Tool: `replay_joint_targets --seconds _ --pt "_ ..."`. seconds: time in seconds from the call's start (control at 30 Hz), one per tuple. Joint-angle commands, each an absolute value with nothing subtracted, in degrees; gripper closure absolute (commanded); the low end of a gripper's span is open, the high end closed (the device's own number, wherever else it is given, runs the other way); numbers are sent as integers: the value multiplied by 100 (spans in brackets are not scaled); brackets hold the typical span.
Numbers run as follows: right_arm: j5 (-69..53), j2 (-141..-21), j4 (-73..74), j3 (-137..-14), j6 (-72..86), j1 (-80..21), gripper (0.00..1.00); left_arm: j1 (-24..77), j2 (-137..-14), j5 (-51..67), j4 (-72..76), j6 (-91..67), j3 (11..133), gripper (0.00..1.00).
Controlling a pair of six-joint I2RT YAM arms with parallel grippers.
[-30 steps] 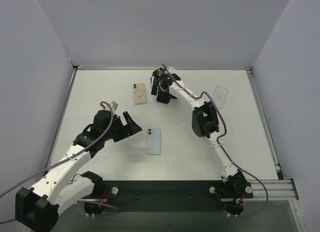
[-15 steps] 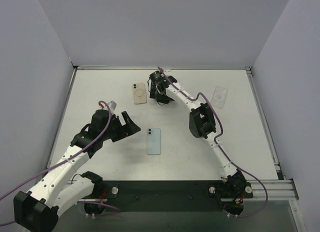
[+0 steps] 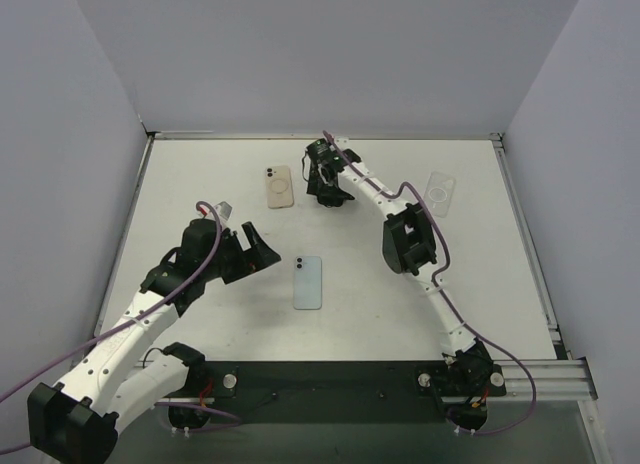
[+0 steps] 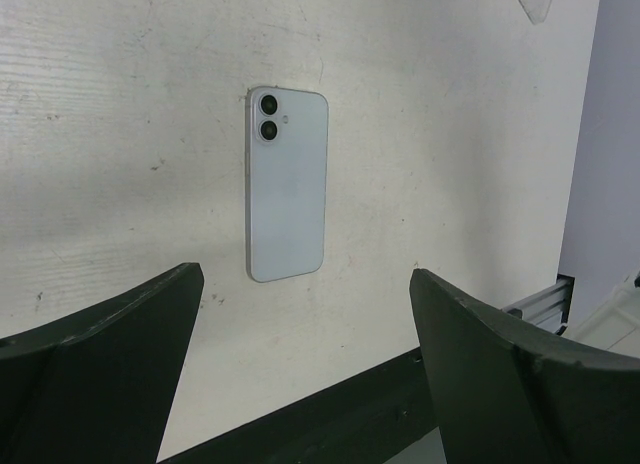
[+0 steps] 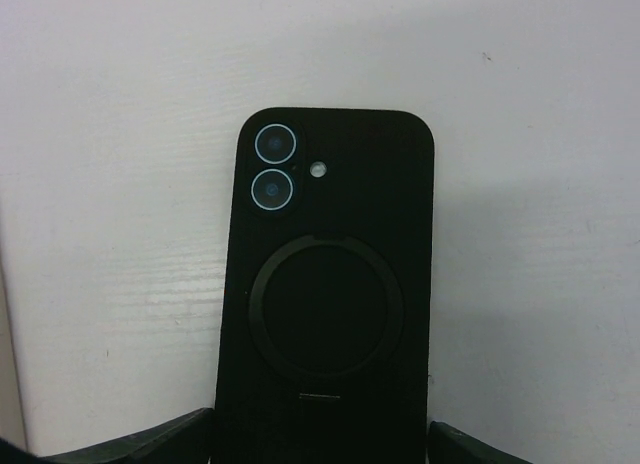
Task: Take the phone out of the phone case
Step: Pick up the phone at the center of the board.
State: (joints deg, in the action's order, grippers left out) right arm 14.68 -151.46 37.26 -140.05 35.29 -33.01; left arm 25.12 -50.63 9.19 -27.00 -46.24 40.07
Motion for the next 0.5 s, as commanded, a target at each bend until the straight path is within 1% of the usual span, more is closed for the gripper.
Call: replay_joint_targets --seconds 0.0,0.03,0.07,0.13,0.17,0.23,0.27,0.33,0.43,0.47 --pt "1433 -14766 4123 -13536 3490 -3120 26 2461 -5027 1107 -2444 -4693 4008 4" --pt "1363 -14687 4079 -13335 3446 -3138 28 2452 -5062 1160 -2356 -4737 3973 4" --pt "1275 -14530 4043 -13246 3402 -3129 38 2435 -5176 1212 -2190 -4772 3938 4" --pt "1266 -14362 3999 -12948 3305 -3129 46 2330 -5352 1230 -2145 -4851 3911 4" --pt "1274 -14187 3973 -12824 3279 -3129 56 2268 -5587 1230 -2153 -4852 3929 4" --pt "1266 -13993 3929 -12596 3165 -3120 64 2093 -5843 1370 -2145 -4825 4077 4" --pt "1248 -13792 3903 -12290 3155 -3120 72 2057 -6071 1423 -2136 -4799 4139 4" --pt "1178 -13563 3789 -11946 3085 -3111 79 1978 -6414 1494 -2136 -4729 4323 4" --pt "731 -13036 3525 -11085 3059 -3059 83 1899 -6949 1599 -2040 -4667 4692 4" --pt "642 -12747 3368 -10587 3067 -3050 86 1838 -7109 1765 -1943 -4693 4867 4"
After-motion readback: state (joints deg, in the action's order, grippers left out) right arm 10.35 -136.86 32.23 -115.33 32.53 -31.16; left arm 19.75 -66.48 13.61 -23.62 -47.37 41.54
